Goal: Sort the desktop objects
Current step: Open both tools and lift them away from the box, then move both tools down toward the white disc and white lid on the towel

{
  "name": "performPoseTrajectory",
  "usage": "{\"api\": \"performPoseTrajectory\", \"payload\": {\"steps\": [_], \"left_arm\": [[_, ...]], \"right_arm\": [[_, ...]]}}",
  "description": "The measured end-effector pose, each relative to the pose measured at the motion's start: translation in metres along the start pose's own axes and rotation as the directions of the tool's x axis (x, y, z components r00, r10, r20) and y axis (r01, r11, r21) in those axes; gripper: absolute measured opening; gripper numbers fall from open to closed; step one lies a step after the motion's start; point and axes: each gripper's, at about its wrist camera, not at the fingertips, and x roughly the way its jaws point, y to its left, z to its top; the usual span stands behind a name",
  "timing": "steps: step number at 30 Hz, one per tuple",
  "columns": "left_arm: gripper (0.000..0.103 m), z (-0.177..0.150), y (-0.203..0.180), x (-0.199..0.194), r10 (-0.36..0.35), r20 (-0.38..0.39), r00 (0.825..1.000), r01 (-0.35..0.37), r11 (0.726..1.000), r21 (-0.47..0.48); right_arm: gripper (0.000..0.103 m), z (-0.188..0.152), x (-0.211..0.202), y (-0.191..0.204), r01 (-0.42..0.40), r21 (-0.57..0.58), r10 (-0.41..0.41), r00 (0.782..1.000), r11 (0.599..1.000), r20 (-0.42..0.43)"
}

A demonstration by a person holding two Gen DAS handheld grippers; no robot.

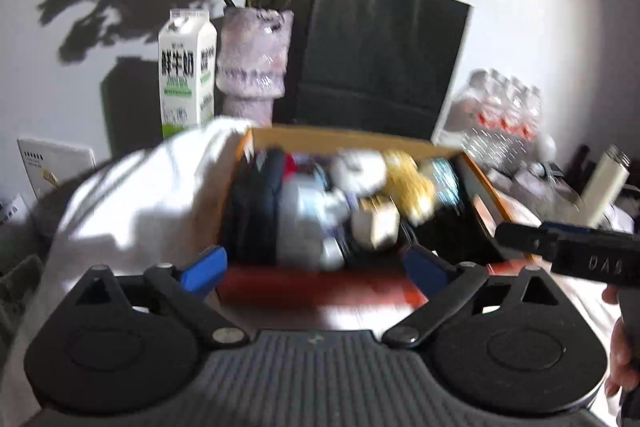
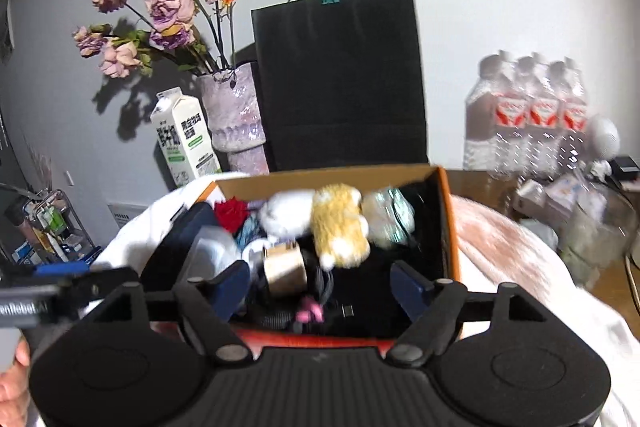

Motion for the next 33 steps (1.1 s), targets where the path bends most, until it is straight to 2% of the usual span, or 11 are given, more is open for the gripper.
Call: {"api": "performPoseTrajectory", "payload": {"steps": [4, 6, 10, 13, 15, 17, 20, 24, 33], "left_arm": [[0.101, -0.052, 0.001, -0.024, -0.083, -0.029, 0.996, 0.081, 0.995, -0.054], [0.101, -0.074, -0.001, -0.037, -0.071, -0.038, 0.997, 0.068, 0.995, -0.068], [0.103, -0.110, -0.003, -0.074, -0.086, 0.013, 0.996, 0.087, 0.995, -0.054], [0.103, -0.137, -0.006, -0.097, -0.043, 0.054, 0.998, 0.047, 0.997, -0.066], [0.103, -0.161, -0.013, -0.107, 0.035, 0.088, 0.995, -0.029, 0.998, -0.063], [0.103, -0.186, -0.022, -0.114, 0.086, 0.104, 0.991, -0.085, 0.996, -0.019], [0.103, -0.215, -0.034, -0.120, 0.092, 0.093, 0.991, -0.095, 0.995, 0.024], [0.103, -0.223, -0.047, -0.123, 0.058, 0.079, 0.995, -0.064, 0.995, 0.083], [0.103, -0.225, -0.052, -0.120, 0.060, 0.086, 0.994, -0.069, 0.992, 0.107]], "right_arm": [[0.087, -0.043, -0.038, 0.000, 0.009, -0.081, -0.007, 1.000, 0.997, 0.024], [0.087, -0.064, -0.052, 0.001, 0.018, -0.129, -0.018, 1.000, 0.992, 0.001], [0.087, -0.103, -0.086, 0.003, 0.022, -0.138, -0.023, 1.000, 0.990, -0.004], [0.088, -0.134, -0.109, 0.004, 0.020, -0.125, -0.018, 1.000, 0.992, 0.018], [0.088, -0.154, -0.124, 0.004, 0.058, -0.123, -0.051, 0.997, 0.991, 0.064], [0.088, -0.174, -0.137, 0.002, 0.077, -0.077, -0.068, 0.991, 0.994, 0.111], [0.089, -0.200, -0.145, 0.001, 0.078, -0.030, -0.073, 0.988, 0.997, 0.137], [0.089, -0.219, -0.153, 0.009, 0.140, -0.099, -0.124, 0.980, 0.985, 0.153], [0.089, -0.222, -0.154, 0.015, 0.134, -0.107, -0.116, 0.981, 0.985, 0.155]]}}
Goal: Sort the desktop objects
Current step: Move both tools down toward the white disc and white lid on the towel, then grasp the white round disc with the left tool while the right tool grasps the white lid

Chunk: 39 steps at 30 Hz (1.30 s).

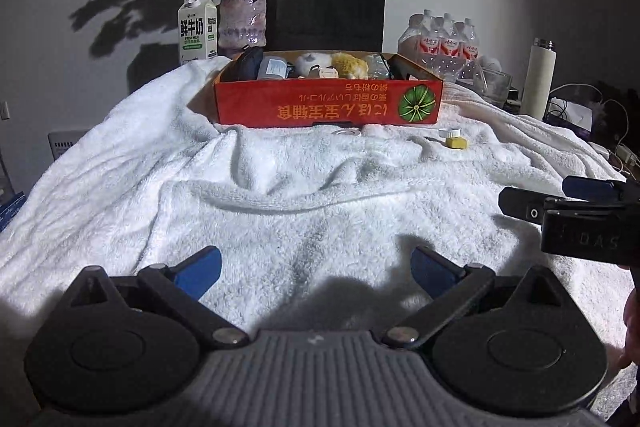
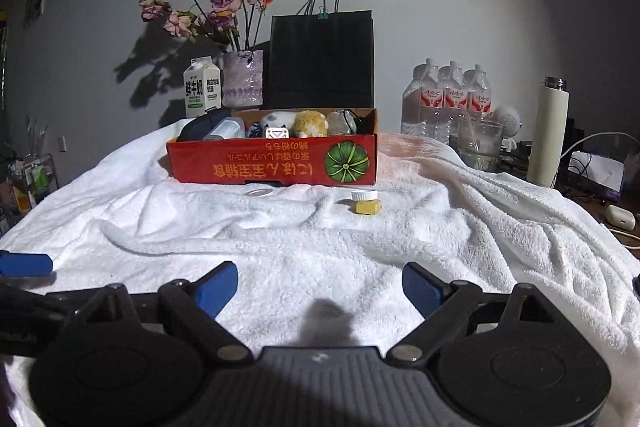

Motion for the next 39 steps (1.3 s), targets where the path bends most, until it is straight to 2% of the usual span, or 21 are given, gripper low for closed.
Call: {"api": "performPoseTrajectory", "payload": {"steps": [3, 7, 10, 14, 18, 20, 22, 24, 26, 27, 28, 30, 35, 39], "left_arm": [[0.103, 0.006, 0.001, 0.005, -0.011, 0.003, 1.000, 0.011, 1.000, -0.008], [0.098, 0.035, 0.002, 0.018, -0.077, 0.030, 0.997, 0.077, 0.997, -0.016], [0.088, 0.064, 0.000, 0.037, -0.110, 0.058, 0.992, 0.110, 0.994, 0.004], [0.086, 0.103, -0.002, 0.084, -0.143, 0.043, 0.989, 0.142, 0.990, 0.016], [0.083, 0.129, -0.007, 0.144, -0.151, -0.002, 0.989, 0.151, 0.986, 0.074], [0.073, 0.132, -0.007, 0.176, -0.157, -0.058, 0.986, 0.160, 0.986, 0.056], [0.068, 0.130, -0.006, 0.202, -0.171, -0.106, 0.980, 0.175, 0.984, 0.034], [0.067, 0.127, -0.007, 0.221, -0.169, -0.131, 0.977, 0.172, 0.985, 0.018], [0.057, 0.125, -0.005, 0.231, -0.185, -0.140, 0.973, 0.187, 0.982, 0.007], [0.047, 0.123, -0.004, 0.234, -0.193, -0.144, 0.970, 0.195, 0.981, -0.003], [0.045, 0.121, -0.003, 0.236, -0.205, -0.141, 0.969, 0.205, 0.979, -0.015], [0.040, 0.119, -0.001, 0.237, -0.199, -0.119, 0.973, 0.198, 0.980, -0.023], [0.040, 0.119, 0.003, 0.233, -0.204, -0.106, 0.973, 0.201, 0.979, -0.043], [0.040, 0.119, 0.005, 0.224, -0.170, -0.059, 0.984, 0.167, 0.985, -0.043]], "right_arm": [[0.089, 0.000, 0.002, -0.003, -0.006, 0.014, 0.006, 1.000, 1.000, 0.001], [0.087, 0.011, 0.013, -0.008, 0.016, 0.003, -0.016, 1.000, 1.000, 0.007], [0.087, 0.026, 0.025, -0.011, 0.022, -0.016, -0.022, 0.999, 1.000, 0.031], [0.085, 0.053, 0.055, -0.018, 0.017, -0.059, -0.014, 0.999, 0.998, 0.045], [0.080, 0.077, 0.107, -0.029, 0.008, -0.095, -0.008, 1.000, 0.995, 0.000], [0.076, 0.083, 0.137, -0.035, -0.010, -0.090, 0.005, 0.999, 0.996, -0.054], [0.060, 0.084, 0.163, -0.040, -0.034, -0.057, 0.028, 0.995, 0.998, -0.099], [0.059, 0.082, 0.182, -0.047, -0.025, -0.013, 0.023, 0.991, 1.000, -0.131], [0.051, 0.079, 0.191, -0.050, -0.005, 0.003, 0.006, 0.991, 1.000, -0.133], [0.034, 0.078, 0.193, -0.052, -0.007, 0.011, 0.008, 0.990, 1.000, -0.140], [0.028, 0.076, 0.194, -0.054, -0.010, 0.025, 0.014, 0.989, 1.000, -0.147], [0.028, 0.073, 0.193, -0.056, -0.012, 0.046, 0.018, 0.989, 0.999, -0.143], [0.028, 0.075, 0.184, -0.054, 0.016, 0.043, -0.012, 0.995, 0.999, -0.100], [0.028, 0.075, 0.177, -0.053, 0.008, 0.036, -0.006, 0.998, 0.999, -0.069]]}}
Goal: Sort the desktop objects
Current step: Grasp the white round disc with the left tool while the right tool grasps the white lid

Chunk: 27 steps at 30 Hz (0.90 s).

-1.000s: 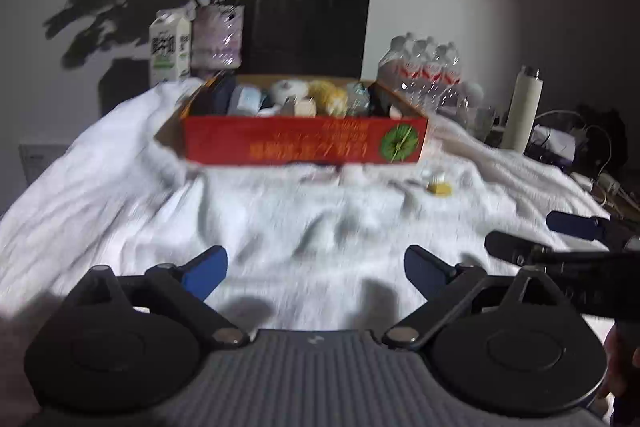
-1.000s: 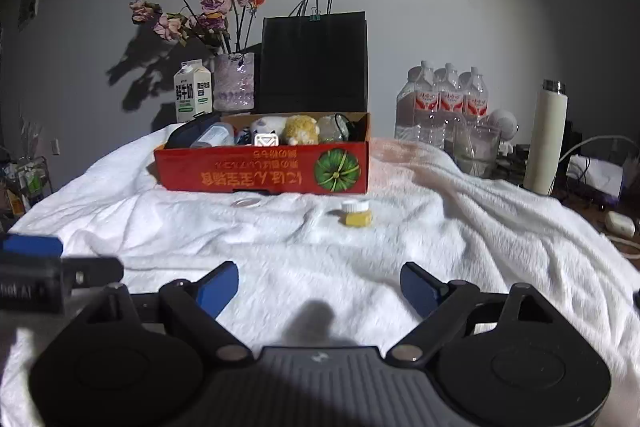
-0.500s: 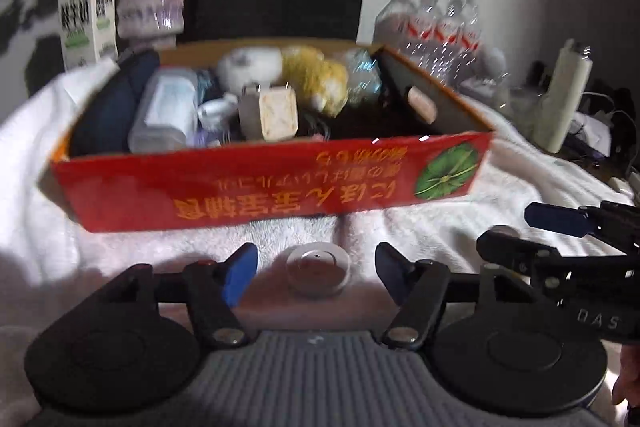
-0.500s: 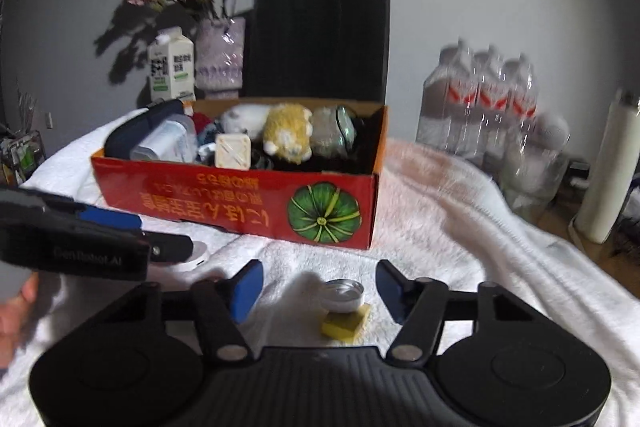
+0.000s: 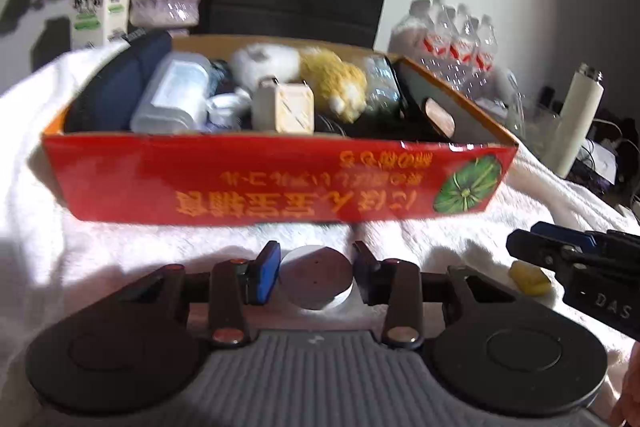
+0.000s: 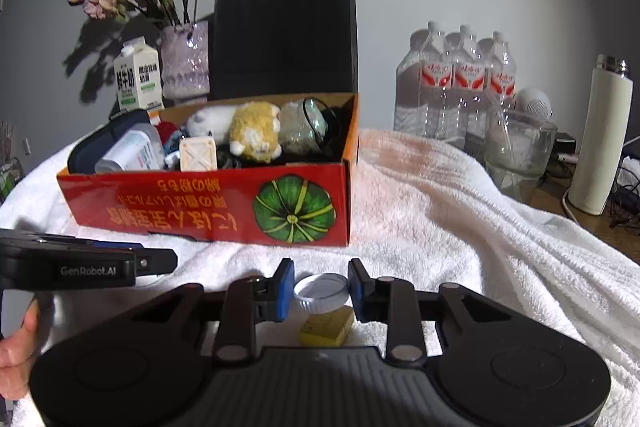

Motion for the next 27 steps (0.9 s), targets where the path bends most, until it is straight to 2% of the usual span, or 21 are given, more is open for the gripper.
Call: {"api": "performPoseTrajectory", "payload": {"steps": [4, 11, 15, 19, 23, 27], "left_arm": [[0.039, -0.001, -0.003, -0.009, 0.037, 0.041, 0.998, -0.038, 0.999, 0.035], [0.040, -0.005, -0.003, -0.030, 0.109, 0.093, 0.990, -0.114, 0.993, 0.040], [0.040, -0.013, -0.010, -0.062, 0.067, 0.096, 0.993, -0.071, 0.997, 0.034], [0.040, -0.025, -0.023, -0.096, 0.097, 0.112, 0.989, -0.104, 0.993, 0.063], [0.040, -0.039, -0.027, -0.135, 0.083, 0.138, 0.987, -0.083, 0.997, -0.009], [0.040, -0.060, -0.022, -0.167, 0.075, 0.113, 0.991, -0.068, 0.996, -0.063]], "right_arm": [[0.028, -0.002, -0.001, -0.001, 0.026, -0.008, -0.026, 1.000, 1.000, 0.003], [0.028, -0.001, -0.010, -0.010, 0.046, 0.022, -0.047, 0.998, 0.999, 0.052], [0.028, -0.002, -0.012, -0.012, 0.042, 0.037, -0.045, 0.996, 0.998, 0.078], [0.028, 0.000, -0.017, -0.007, 0.031, 0.028, -0.034, 0.994, 0.999, 0.106], [0.028, 0.001, -0.026, 0.000, -0.006, 0.008, 0.004, 0.989, 1.000, 0.148], [0.028, 0.000, -0.039, 0.008, -0.044, 0.030, 0.040, 0.992, 0.999, 0.117]]}}
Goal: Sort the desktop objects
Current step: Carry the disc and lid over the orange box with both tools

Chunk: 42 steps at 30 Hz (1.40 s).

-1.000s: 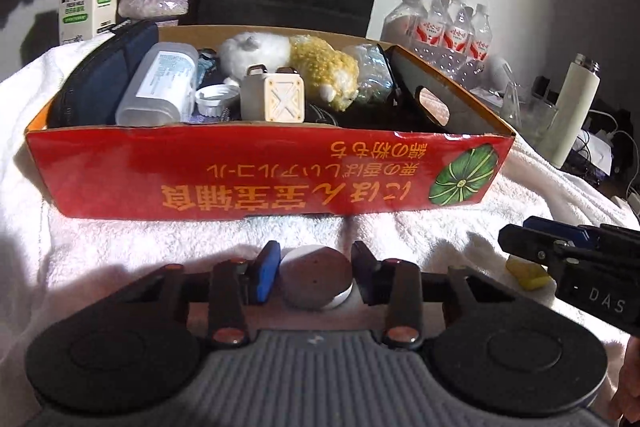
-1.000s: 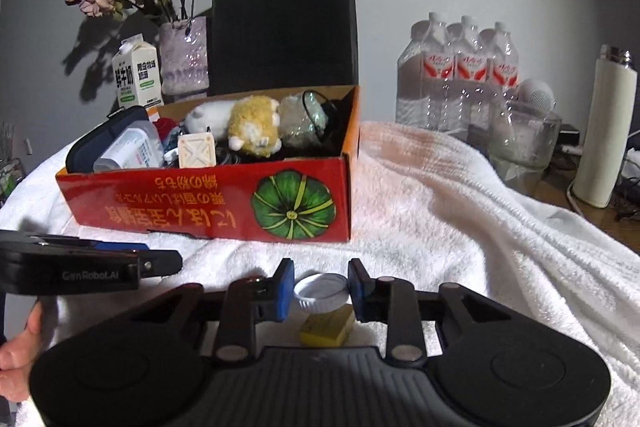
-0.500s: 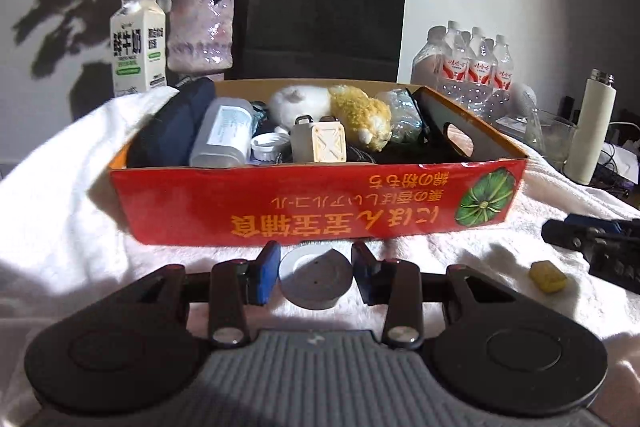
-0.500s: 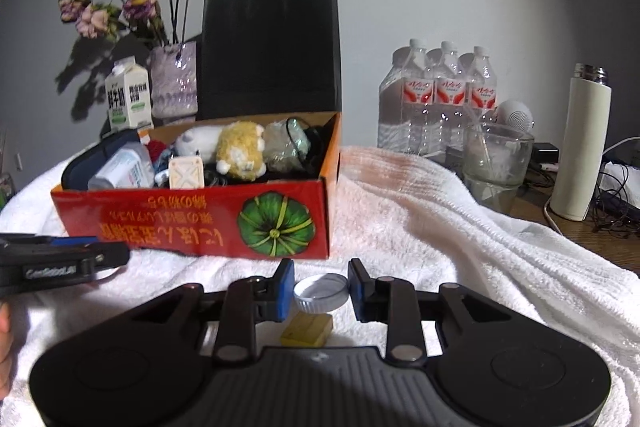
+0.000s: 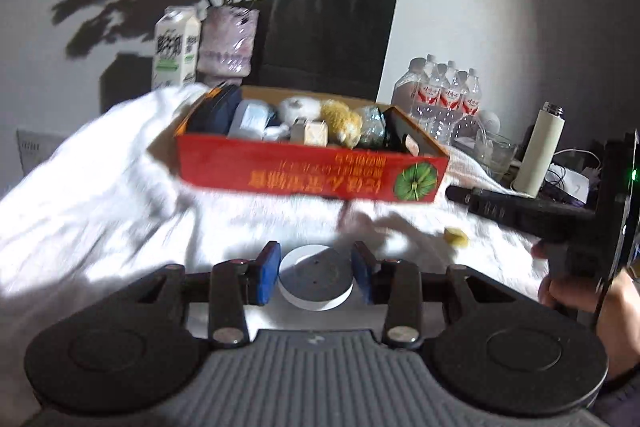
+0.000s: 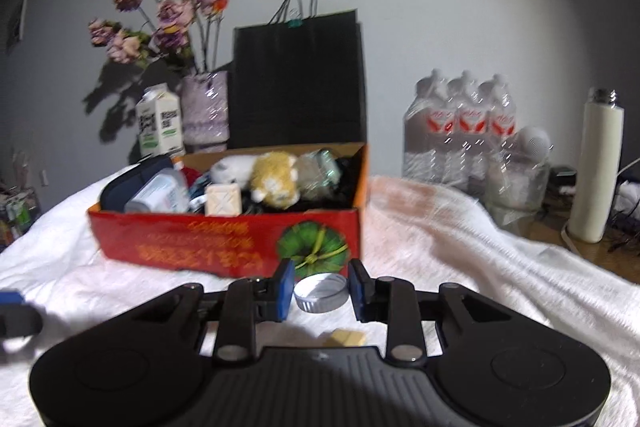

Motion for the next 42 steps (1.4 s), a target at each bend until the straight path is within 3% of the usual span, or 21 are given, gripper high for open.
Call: {"api": "performPoseTrajectory", "payload": {"steps": [5, 8, 11, 16, 22, 29, 36, 42], "left_arm": [[0.040, -0.014, 0.001, -0.034, 0.039, 0.022, 0.999, -0.040, 0.999, 0.026], [0.040, -0.023, -0.005, -0.048, 0.051, 0.044, 0.998, -0.053, 0.997, 0.052], [0.040, -0.029, -0.009, -0.060, 0.044, 0.060, 0.997, -0.049, 0.996, 0.076], [0.040, -0.029, -0.013, -0.074, 0.047, 0.101, 0.994, -0.057, 0.994, 0.097], [0.040, -0.025, -0.018, -0.079, 0.032, 0.132, 0.991, -0.044, 0.994, 0.095], [0.040, -0.024, -0.015, -0.054, 0.030, 0.088, 0.996, -0.039, 0.993, 0.107], [0.040, 0.006, -0.005, -0.021, 0.017, 0.098, 0.995, -0.026, 0.996, 0.089], [0.040, 0.061, 0.000, 0.015, -0.123, 0.051, 0.991, 0.119, 0.990, 0.071]], "right_arm": [[0.028, -0.005, -0.084, 0.027, -0.109, 0.024, 0.107, 0.990, 0.994, 0.088], [0.028, -0.018, -0.128, 0.048, -0.133, -0.027, 0.136, 0.983, 0.991, 0.122], [0.028, -0.031, -0.163, 0.065, -0.107, -0.101, 0.124, 0.976, 0.989, 0.178], [0.028, -0.044, -0.188, 0.075, -0.090, -0.104, 0.110, 0.973, 0.990, 0.203], [0.028, -0.049, -0.183, 0.071, -0.096, -0.086, 0.110, 0.980, 0.992, 0.167], [0.028, -0.057, -0.156, 0.060, -0.110, -0.046, 0.114, 0.988, 0.993, 0.106], [0.028, -0.037, -0.117, 0.046, -0.121, 0.015, 0.120, 0.991, 0.993, 0.053], [0.028, 0.017, -0.084, 0.018, -0.174, 0.063, 0.171, 0.984, 0.983, 0.043]]}}
